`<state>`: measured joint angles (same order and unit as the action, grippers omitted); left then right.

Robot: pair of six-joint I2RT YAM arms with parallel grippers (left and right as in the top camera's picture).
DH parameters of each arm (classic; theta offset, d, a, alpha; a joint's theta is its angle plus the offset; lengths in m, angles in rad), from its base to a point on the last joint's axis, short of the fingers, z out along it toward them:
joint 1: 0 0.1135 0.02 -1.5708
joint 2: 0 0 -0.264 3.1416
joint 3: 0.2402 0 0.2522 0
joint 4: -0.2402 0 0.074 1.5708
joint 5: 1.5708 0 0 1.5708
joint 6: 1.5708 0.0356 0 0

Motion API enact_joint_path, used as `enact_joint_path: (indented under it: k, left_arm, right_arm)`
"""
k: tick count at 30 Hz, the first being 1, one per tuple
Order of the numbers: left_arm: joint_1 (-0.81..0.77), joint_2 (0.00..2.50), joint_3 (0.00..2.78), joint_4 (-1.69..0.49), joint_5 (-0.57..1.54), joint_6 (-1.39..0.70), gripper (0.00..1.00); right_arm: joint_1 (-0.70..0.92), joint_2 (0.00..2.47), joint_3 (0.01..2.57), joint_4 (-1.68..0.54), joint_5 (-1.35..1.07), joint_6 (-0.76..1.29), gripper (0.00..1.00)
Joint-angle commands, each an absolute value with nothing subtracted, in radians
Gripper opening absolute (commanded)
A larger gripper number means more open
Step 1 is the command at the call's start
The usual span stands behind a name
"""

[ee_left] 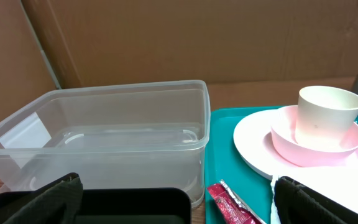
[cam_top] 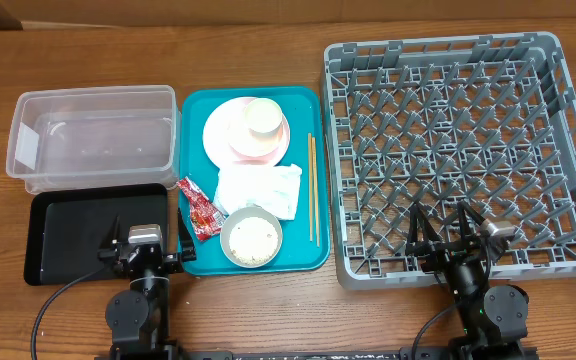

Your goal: Sort waste into correct bins and load items into the dishwasher

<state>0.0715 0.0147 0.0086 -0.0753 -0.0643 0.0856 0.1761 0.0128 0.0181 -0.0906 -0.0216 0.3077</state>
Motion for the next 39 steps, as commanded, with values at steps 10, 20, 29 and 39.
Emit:
enact_joint_path:
  k: [10, 20, 29, 39]
  left_arm:
    - [0.072, 0.006, 0.005, -0.073, -0.055, 0.105, 1.00]
    - [0.072, 0.006, 0.005, -0.073, -0.055, 0.104, 1.00]
    - [0.072, 0.006, 0.005, -0.073, -0.055, 0.104, 1.00]
    - [0.072, 0.006, 0.005, -0.077, 0.028, 0.049, 1.00]
  right_arm:
    - [0.169, 0.003, 0.008, -0.084, -0.020, 0.307, 1.00]
    - [0.169, 0.003, 0.008, -0.084, -0.020, 0.307, 1.00]
    - [0.169, 0.003, 0.008, -0.084, -0.020, 0.307, 1.00]
    - [0.169, 0.003, 0.008, -0.084, -0.020, 0.307, 1.00]
